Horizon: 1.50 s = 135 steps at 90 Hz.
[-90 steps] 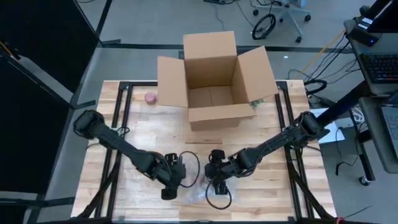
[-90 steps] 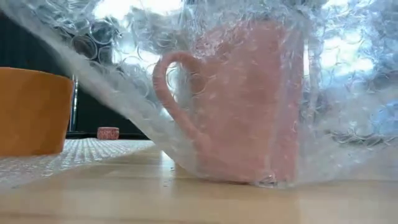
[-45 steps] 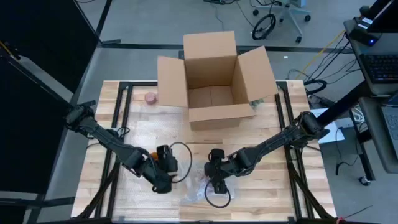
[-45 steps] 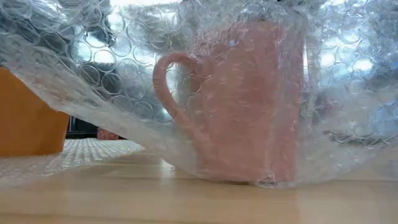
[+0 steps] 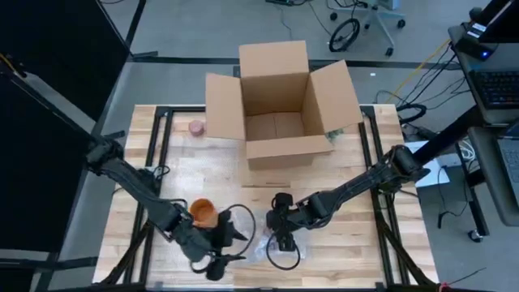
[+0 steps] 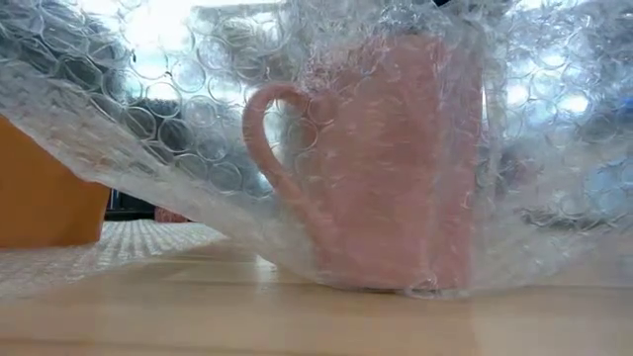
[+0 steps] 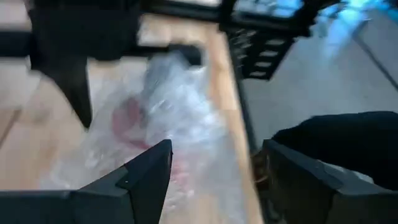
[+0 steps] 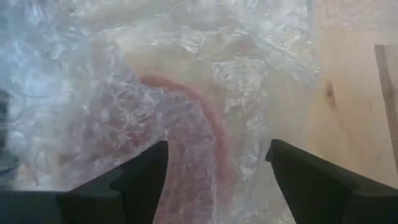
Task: Wrap mug
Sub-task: Wrap the pink cup with the bubble wrap
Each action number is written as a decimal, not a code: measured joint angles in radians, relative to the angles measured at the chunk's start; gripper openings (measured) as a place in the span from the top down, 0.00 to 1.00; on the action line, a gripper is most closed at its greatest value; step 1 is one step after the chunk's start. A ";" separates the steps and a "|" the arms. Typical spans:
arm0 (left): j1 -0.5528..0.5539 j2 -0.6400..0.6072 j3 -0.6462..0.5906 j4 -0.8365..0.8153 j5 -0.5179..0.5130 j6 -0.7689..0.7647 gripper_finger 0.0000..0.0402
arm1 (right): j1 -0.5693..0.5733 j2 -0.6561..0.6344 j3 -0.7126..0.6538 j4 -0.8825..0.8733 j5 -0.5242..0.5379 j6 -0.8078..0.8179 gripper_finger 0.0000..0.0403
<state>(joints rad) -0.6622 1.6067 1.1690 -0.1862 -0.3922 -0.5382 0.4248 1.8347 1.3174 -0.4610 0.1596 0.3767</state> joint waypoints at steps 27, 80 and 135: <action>0.105 0.174 0.068 0.024 0.024 -0.027 0.41 | 0.000 0.000 0.000 0.000 0.001 0.000 0.34; 0.204 0.331 0.103 0.029 0.105 -0.006 0.41 | 0.000 -0.028 -0.003 -0.087 -0.007 -0.021 0.34; 0.202 0.336 0.096 0.001 0.108 0.005 0.41 | 0.113 -0.325 -0.039 -0.433 0.026 0.241 0.34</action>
<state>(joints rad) -0.4606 1.9427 1.2653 -0.1848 -0.2837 -0.5336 0.5379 1.5095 1.2789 -0.8940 0.1859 0.6173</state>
